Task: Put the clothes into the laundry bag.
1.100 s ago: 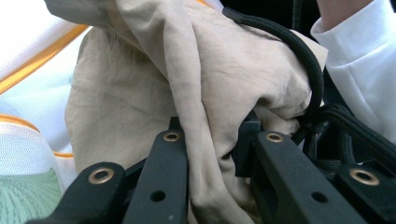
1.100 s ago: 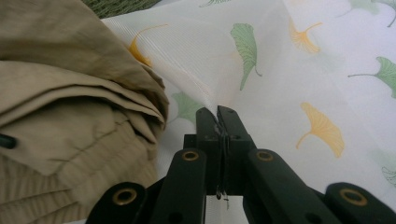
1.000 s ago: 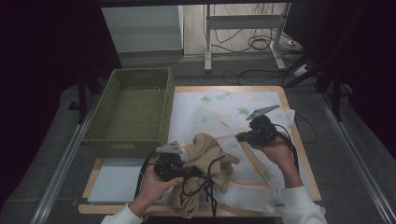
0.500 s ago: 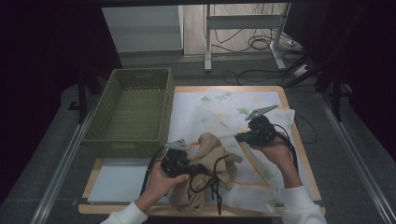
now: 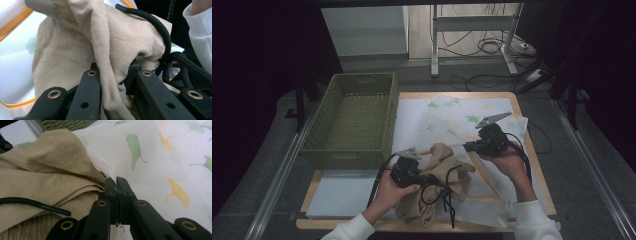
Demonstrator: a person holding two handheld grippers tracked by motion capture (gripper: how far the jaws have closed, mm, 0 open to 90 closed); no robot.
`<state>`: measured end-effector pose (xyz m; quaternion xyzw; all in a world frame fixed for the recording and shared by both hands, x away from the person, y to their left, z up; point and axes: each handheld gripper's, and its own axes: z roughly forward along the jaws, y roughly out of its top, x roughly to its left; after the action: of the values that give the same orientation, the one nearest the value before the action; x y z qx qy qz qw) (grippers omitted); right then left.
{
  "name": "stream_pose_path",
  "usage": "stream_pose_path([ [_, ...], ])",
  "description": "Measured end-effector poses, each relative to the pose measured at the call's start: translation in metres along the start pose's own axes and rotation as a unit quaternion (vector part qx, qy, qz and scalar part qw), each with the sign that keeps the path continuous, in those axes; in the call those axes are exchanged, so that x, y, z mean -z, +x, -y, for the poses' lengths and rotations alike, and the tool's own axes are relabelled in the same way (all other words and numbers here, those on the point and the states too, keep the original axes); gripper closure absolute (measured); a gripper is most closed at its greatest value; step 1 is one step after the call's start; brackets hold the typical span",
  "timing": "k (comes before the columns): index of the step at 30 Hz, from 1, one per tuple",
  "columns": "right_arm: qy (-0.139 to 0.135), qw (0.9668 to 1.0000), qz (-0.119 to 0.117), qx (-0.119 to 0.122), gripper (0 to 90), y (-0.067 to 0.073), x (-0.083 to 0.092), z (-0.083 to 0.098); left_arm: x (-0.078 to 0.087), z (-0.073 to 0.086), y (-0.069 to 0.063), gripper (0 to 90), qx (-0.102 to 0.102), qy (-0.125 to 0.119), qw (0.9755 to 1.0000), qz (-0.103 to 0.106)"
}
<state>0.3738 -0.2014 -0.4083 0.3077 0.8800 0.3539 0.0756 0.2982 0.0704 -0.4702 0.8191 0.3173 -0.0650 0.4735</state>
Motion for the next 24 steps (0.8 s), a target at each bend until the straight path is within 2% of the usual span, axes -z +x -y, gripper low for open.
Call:
stream_pose_path([
  [10,0.000,1.0000,0.000,0.000,87.1,-0.001,-0.001,0.000,-0.014,-0.005,0.005,79.4,0.000,0.010,1.0000,-0.002],
  [24,0.002,1.0000,0.002,0.001,87.1,-0.001,-0.002,-0.001,-0.023,-0.010,0.010,79.4,0.005,0.010,0.9999,-0.007],
])
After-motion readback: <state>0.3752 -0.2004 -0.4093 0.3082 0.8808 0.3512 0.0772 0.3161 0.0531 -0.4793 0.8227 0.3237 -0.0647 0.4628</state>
